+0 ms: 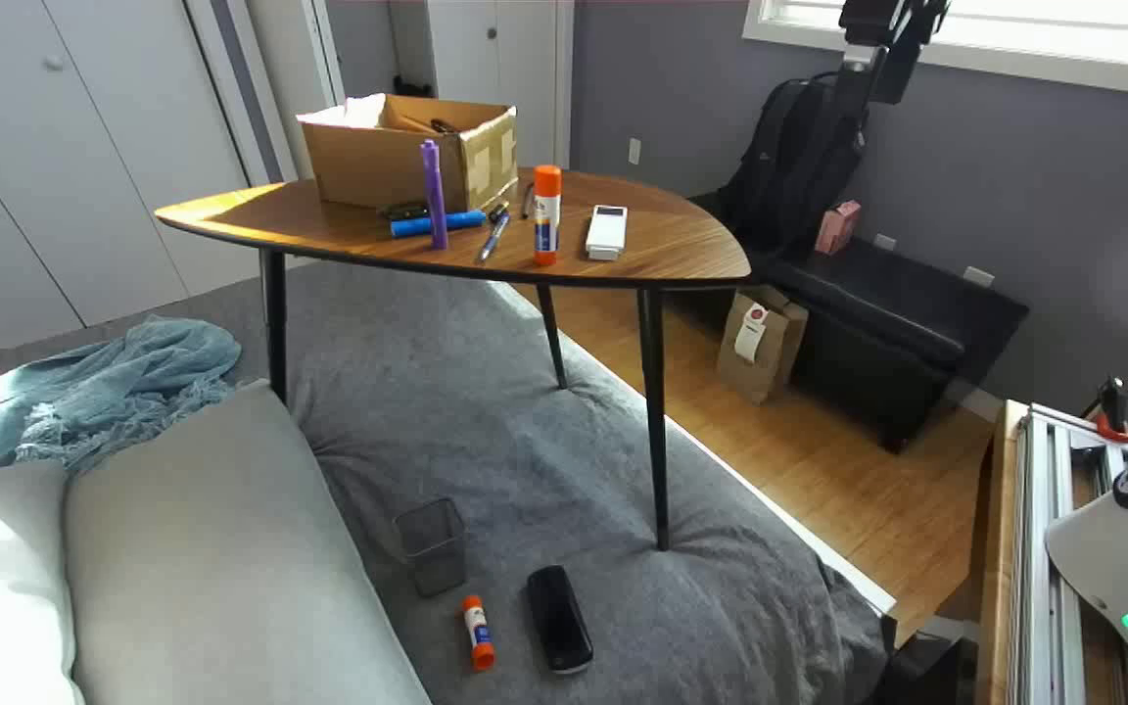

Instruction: Push a button on the white remote control five times

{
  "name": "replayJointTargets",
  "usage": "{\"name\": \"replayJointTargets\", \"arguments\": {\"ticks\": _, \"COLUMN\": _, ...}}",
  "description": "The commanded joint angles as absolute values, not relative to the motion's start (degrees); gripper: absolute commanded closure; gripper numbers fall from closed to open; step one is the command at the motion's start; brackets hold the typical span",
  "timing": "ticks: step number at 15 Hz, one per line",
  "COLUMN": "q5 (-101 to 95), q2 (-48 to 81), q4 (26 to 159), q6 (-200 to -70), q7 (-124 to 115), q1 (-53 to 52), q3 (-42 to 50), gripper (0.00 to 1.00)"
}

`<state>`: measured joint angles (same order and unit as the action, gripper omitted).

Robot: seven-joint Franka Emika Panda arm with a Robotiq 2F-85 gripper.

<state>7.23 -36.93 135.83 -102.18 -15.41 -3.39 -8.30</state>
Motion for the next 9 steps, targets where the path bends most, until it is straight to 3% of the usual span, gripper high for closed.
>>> {"name": "replayJointTargets", "arguments": {"ticks": 1, "q5": 7.3, "q2": -36.9, "q4": 135.7, "q6": -102.1, "q7": -15.3, "q1": -3.2, "q3": -8.4, "gripper": 0.00}}
{"name": "replayJointTargets", "arguments": {"ticks": 9, "q5": 7.7, "q2": -36.6, "q4": 135.6, "q6": -102.3, "q7": -14.6, "q1": -3.1, "q3": -7.6, "gripper": 0.00}}
